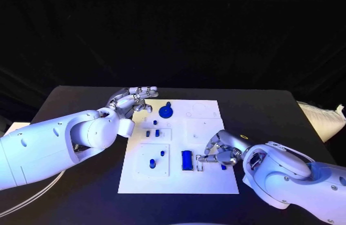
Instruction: Assemble the parts on the task board
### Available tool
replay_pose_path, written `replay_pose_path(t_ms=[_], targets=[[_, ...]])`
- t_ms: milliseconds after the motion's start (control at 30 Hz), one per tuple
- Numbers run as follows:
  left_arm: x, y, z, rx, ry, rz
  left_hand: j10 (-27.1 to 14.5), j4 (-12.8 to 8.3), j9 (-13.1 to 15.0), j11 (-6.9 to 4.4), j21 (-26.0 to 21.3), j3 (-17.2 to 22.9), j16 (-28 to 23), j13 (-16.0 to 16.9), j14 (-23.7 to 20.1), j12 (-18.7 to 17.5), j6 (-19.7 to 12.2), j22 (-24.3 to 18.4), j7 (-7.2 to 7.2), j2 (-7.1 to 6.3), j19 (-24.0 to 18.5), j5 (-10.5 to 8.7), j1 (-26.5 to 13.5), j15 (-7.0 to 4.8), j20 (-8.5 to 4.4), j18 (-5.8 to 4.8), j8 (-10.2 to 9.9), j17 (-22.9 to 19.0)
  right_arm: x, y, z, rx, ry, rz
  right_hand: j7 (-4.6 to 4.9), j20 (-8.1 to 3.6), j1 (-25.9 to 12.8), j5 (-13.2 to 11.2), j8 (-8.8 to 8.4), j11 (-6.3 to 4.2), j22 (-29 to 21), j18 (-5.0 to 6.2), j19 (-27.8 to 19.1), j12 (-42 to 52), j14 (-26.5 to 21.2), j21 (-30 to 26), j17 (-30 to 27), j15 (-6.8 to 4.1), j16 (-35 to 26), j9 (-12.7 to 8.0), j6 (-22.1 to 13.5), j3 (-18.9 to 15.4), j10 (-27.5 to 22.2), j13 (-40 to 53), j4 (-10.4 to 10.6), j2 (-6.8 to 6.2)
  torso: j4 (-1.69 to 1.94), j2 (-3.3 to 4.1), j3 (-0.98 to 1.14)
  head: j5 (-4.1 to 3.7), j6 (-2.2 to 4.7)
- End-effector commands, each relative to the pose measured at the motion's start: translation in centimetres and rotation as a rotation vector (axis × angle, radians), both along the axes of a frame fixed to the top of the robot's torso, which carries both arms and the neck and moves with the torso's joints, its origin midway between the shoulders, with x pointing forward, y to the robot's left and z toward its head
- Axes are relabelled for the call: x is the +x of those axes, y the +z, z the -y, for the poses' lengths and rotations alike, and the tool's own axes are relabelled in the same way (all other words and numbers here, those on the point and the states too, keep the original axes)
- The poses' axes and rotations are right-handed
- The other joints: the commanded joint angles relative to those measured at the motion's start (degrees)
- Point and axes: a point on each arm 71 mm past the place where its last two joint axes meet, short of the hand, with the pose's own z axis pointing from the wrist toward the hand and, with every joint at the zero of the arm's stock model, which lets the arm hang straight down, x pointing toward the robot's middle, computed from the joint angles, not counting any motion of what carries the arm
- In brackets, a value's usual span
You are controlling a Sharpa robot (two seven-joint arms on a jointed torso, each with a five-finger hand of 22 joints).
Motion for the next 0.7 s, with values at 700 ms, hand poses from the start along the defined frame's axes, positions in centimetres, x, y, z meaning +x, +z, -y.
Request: replay_pose_path(t_ms=[700], targets=[[-0.2,0.2,0.5,-0.006,-0.032,0.013,-0.5,-0.1,0.0,0.0,-0.3,-0.3,0.0,-0.1,-0.3,0.2,-0.4,-0.1,0.04,0.18,-0.3,-0.26,-0.3,0.14,0.26,0.99,0.2,-0.1,-0.4,-0.8,5.9,-0.148,-0.083,-0.006,0.0,0.75,1.2,6.1,-1.54,0.48,5.3,-0.75,1.8,-1.8,4.8,-0.6,9.2,0.48,-0.3,-1.9,1.1,0.8,0.3,-3.0,-0.2,1.51,-0.04,-0.12,-0.06,-2.11,0.2]])
